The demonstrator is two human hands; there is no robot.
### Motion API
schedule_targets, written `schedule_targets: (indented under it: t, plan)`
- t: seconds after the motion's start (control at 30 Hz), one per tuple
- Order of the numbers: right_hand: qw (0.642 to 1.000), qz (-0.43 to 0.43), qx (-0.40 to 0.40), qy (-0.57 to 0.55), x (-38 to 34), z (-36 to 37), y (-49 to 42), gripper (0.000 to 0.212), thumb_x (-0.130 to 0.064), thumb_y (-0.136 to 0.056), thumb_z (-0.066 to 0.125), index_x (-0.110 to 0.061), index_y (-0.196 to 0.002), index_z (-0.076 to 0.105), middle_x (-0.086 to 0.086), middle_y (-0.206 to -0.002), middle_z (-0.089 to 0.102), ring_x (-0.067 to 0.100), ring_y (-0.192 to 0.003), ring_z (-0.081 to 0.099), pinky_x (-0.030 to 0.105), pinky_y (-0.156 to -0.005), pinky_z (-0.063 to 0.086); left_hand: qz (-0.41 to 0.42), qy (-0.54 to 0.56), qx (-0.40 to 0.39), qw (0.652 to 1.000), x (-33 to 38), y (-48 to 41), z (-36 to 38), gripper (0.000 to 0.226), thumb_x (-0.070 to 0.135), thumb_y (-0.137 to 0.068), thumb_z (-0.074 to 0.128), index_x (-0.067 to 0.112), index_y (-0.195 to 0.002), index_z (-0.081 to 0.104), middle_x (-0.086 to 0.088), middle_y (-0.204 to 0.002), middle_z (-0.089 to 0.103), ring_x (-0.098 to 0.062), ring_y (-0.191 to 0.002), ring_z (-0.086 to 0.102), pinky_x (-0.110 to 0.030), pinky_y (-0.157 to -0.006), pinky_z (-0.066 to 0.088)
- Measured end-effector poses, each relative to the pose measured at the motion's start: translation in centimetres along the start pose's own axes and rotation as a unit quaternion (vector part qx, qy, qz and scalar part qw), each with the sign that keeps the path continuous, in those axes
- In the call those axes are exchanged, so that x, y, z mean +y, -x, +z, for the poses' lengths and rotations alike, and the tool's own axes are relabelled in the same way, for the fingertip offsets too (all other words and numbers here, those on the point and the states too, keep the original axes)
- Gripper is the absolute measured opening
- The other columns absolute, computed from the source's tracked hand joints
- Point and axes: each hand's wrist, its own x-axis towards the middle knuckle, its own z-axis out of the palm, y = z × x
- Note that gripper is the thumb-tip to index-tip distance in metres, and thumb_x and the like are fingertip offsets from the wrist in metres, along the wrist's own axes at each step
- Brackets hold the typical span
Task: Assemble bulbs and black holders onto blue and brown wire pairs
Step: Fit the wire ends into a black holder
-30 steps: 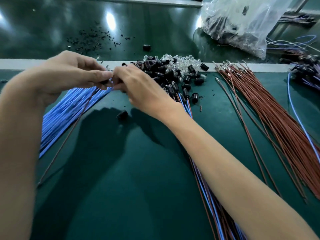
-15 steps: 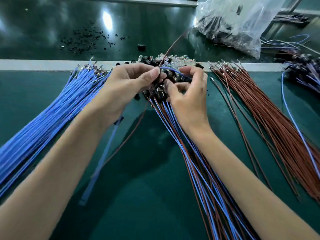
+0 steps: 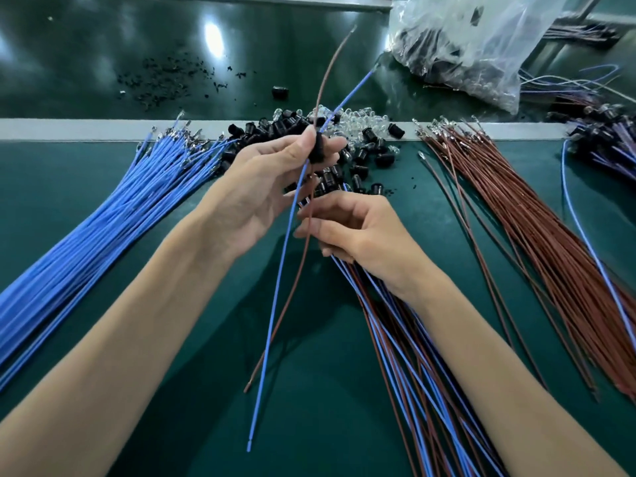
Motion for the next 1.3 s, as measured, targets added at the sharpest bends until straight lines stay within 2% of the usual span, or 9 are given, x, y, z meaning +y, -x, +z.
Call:
schedule_targets:
  t: [0.23,0.4,0.6,0.73,0.87,1.0,1.13,1.23,1.3]
  plan:
    - [0.999,0.029,-0.041,0.018,0.1,0.3,0.2,0.005,-0.005,-0.090,0.064,-0.010,-0.090,0.066,-0.007,-0.069,0.069,0.006,-0.049,0.054,0.014,-0.043,0.035,-0.015,0.001,-0.034,0.999,-0.5,0.2,0.8,0.029,0.038,-0.079,0.056,0.018,-0.096,0.068,0.010,-0.111,0.070,-0.004,-0.107,0.062,-0.024,-0.086,0.046]
    - [1.000,-0.007,-0.022,-0.017,-0.3,-0.2,0.3,0.017,0.001,-0.094,0.053,-0.012,-0.084,0.059,-0.001,-0.069,0.068,0.009,-0.048,0.058,0.016,-0.042,0.038,-0.024,-0.024,-0.049,0.998,0.0,0.0,0.0,0.029,0.033,-0.083,0.053,0.013,-0.099,0.066,0.006,-0.114,0.070,-0.009,-0.107,0.063,-0.029,-0.087,0.049]
    - [0.964,-0.134,0.212,-0.087,-0.3,-1.0,-0.6,0.016,-0.005,-0.102,0.034,-0.016,-0.091,0.038,0.002,-0.063,0.068,0.011,-0.042,0.057,0.017,-0.040,0.040,-0.094,-0.092,-0.157,0.979,1.0,0.5,-2.4,0.011,0.025,-0.078,0.067,0.015,-0.081,0.069,-0.010,-0.118,0.068,-0.025,-0.110,0.064,-0.038,-0.095,0.051]
    - [0.923,-0.180,0.326,-0.098,0.0,-1.4,-0.9,0.016,-0.004,-0.102,0.036,-0.019,-0.095,0.039,-0.001,-0.064,0.067,0.008,-0.048,0.057,0.018,-0.047,0.042,-0.119,-0.205,-0.224,0.945,1.1,0.9,-2.4,0.016,0.026,-0.077,0.069,0.013,-0.087,0.074,-0.009,-0.106,0.072,-0.018,-0.100,0.068,-0.024,-0.085,0.054]
    - [0.925,-0.183,0.285,-0.174,0.0,-1.7,-0.8,0.016,-0.002,-0.092,0.050,-0.015,-0.101,0.046,0.001,-0.074,0.067,0.009,-0.054,0.055,0.018,-0.052,0.043,-0.075,-0.213,-0.180,0.957,0.6,0.9,-1.0,0.019,0.029,-0.072,0.066,0.014,-0.082,0.073,-0.002,-0.083,0.072,-0.007,-0.080,0.065,-0.014,-0.073,0.051]
    - [0.963,-0.137,0.201,-0.113,0.4,-0.9,-0.6,0.006,-0.012,-0.087,0.059,-0.017,-0.089,0.062,0.000,-0.075,0.070,0.008,-0.056,0.057,0.021,-0.053,0.049,-0.042,-0.126,-0.131,0.982,-0.7,0.7,0.1,0.017,0.024,-0.073,0.064,0.011,-0.082,0.069,-0.003,-0.084,0.071,-0.014,-0.081,0.066,-0.021,-0.075,0.055]
    - [0.954,-0.156,0.248,-0.063,0.1,-1.7,-0.7,0.017,-0.014,-0.100,0.045,-0.017,-0.086,0.054,0.000,-0.071,0.070,0.006,-0.051,0.057,0.018,-0.048,0.046,-0.055,-0.102,-0.108,0.987,-1.1,0.4,0.2,0.019,0.025,-0.077,0.061,0.011,-0.088,0.068,-0.001,-0.090,0.072,-0.012,-0.093,0.067,-0.019,-0.074,0.053]
    - [0.936,-0.179,0.288,-0.091,-0.1,-2.7,-0.6,0.021,-0.018,-0.105,0.029,-0.016,-0.088,0.041,0.001,-0.065,0.071,0.010,-0.046,0.059,0.018,-0.045,0.043,-0.066,-0.120,-0.083,0.987,-0.9,0.3,-0.2,0.022,0.029,-0.080,0.058,0.011,-0.091,0.066,0.001,-0.094,0.073,-0.012,-0.093,0.068,-0.021,-0.077,0.054]
    - [0.932,-0.201,0.281,-0.108,-0.2,-2.8,-0.6,0.015,-0.016,-0.103,0.035,-0.015,-0.089,0.041,0.000,-0.065,0.070,0.010,-0.049,0.060,0.018,-0.048,0.045,-0.069,-0.147,-0.066,0.985,-0.7,0.2,-0.6,0.020,0.030,-0.081,0.058,0.013,-0.089,0.064,0.003,-0.089,0.073,-0.012,-0.087,0.070,-0.022,-0.078,0.056]
